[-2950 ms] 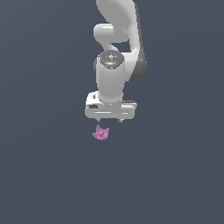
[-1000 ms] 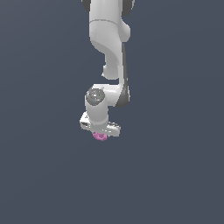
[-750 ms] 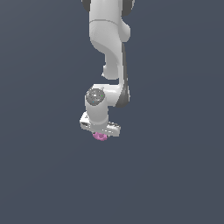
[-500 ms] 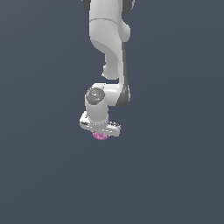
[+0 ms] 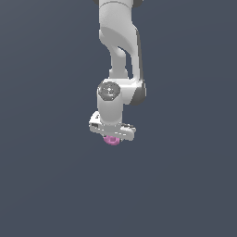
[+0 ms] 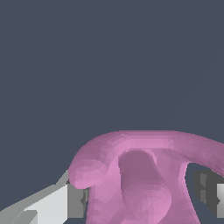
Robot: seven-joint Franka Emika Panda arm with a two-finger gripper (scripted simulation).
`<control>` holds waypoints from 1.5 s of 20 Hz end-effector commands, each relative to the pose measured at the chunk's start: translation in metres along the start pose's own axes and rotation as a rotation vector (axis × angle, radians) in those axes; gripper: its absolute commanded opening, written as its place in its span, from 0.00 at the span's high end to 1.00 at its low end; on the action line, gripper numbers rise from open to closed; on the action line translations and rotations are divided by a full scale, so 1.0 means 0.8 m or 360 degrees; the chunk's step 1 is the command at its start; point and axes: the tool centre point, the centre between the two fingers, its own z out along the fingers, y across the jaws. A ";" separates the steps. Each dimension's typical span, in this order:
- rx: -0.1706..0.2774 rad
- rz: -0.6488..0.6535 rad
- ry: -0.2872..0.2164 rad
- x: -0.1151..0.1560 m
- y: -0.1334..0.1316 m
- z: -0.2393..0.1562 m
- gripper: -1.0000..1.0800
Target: Pick up the object and move it to a goal position.
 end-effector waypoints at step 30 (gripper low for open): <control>-0.0001 -0.0002 -0.0002 -0.019 -0.244 -0.359 1.00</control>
